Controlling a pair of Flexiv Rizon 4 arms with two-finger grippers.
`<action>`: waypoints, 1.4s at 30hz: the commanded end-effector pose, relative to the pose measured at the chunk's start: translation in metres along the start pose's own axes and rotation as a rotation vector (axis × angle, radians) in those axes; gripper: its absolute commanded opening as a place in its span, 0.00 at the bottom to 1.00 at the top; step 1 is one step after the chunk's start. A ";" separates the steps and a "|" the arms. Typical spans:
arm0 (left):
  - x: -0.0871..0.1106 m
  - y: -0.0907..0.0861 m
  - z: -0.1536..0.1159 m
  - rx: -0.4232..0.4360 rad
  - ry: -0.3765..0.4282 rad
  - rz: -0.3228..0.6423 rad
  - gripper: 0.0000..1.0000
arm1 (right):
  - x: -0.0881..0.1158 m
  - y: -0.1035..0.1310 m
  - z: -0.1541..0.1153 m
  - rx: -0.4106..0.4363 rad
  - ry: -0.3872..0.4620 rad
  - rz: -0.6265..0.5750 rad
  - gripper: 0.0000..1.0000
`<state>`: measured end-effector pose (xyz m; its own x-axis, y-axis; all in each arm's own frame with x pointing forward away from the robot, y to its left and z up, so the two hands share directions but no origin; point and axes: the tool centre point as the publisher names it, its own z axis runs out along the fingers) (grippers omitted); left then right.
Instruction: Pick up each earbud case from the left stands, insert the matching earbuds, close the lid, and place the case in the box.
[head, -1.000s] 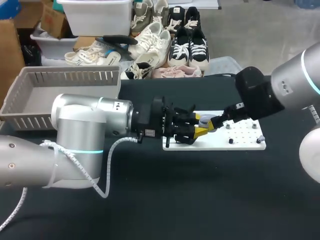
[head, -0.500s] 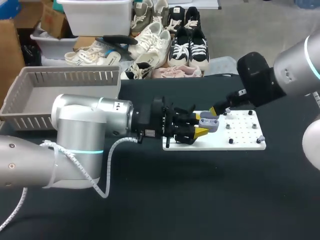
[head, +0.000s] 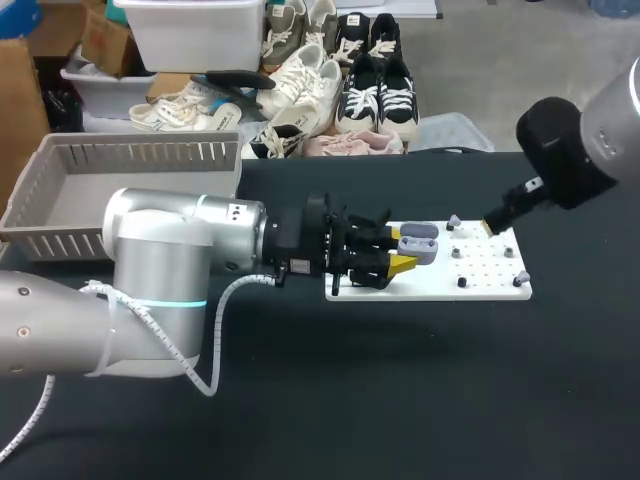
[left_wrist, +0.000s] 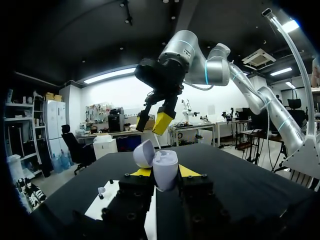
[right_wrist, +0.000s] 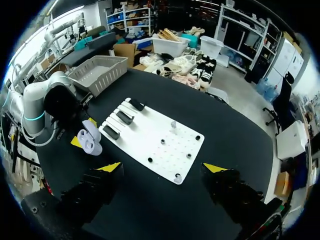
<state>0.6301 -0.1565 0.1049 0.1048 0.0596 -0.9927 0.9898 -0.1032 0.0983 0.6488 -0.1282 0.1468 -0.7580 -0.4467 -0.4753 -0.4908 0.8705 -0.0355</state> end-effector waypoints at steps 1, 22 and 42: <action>0.000 0.000 0.001 -0.002 0.001 0.001 0.00 | 0.014 0.002 -0.003 0.309 0.050 0.011 1.00; 0.000 0.000 0.001 -0.002 0.001 0.001 0.00 | 0.051 -0.019 0.056 0.267 0.264 0.053 0.83; 0.000 0.000 0.001 -0.002 0.001 0.001 0.00 | 0.062 -0.031 0.086 0.218 0.340 0.072 0.70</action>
<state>0.6301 -0.1565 0.1049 0.1049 0.0595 -0.9927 0.9898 -0.1032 0.0984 0.6480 -0.1669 0.0460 -0.9009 -0.3951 -0.1797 -0.3551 0.9090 -0.2184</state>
